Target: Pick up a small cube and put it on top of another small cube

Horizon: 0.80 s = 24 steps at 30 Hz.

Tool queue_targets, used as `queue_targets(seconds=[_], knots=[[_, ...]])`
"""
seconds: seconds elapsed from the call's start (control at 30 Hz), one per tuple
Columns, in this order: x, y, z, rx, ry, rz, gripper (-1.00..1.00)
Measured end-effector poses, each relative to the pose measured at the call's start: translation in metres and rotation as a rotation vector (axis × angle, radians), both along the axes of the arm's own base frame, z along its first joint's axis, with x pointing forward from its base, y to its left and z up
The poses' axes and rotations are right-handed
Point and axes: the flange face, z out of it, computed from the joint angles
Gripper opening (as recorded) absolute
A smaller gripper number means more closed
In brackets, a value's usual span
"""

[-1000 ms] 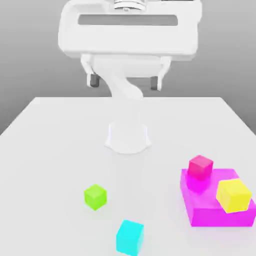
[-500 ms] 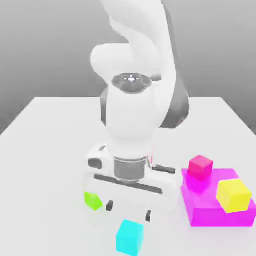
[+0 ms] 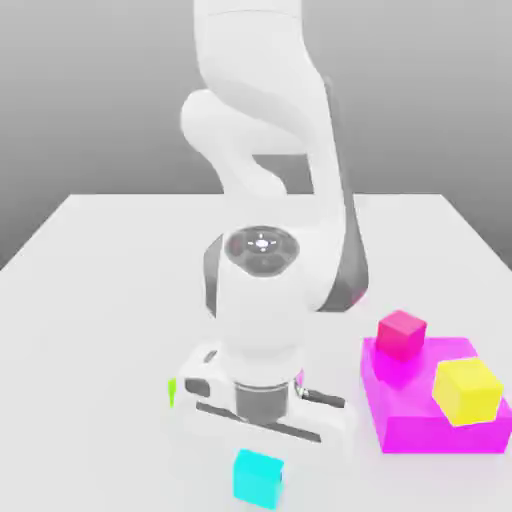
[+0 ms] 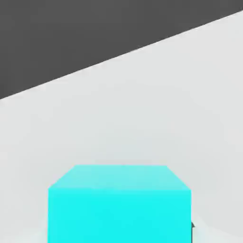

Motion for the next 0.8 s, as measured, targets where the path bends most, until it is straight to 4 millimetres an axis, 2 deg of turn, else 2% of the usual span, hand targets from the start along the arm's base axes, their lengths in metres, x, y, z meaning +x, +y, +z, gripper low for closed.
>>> queue_targets(seconds=[0.03,0.13,0.3,0.43,0.5,0.7,0.73,0.8], knots=[[-0.001,-0.001,0.011,-0.001,0.000,0.001,-1.00],[-0.025,-0.026,0.031,-0.027,0.005,0.002,-1.00],[-0.079,-0.077,0.054,-0.043,0.009,-0.022,-1.00],[-0.124,-0.093,0.065,-0.019,0.006,-0.009,-1.00],[-0.138,-0.097,0.060,-0.005,0.003,-0.008,-1.00],[-0.142,-0.098,0.013,0.000,0.001,-0.006,-1.00],[-0.143,-0.098,0.005,0.000,0.001,-0.006,1.00],[-0.142,-0.097,0.005,0.000,0.001,-0.003,1.00]])
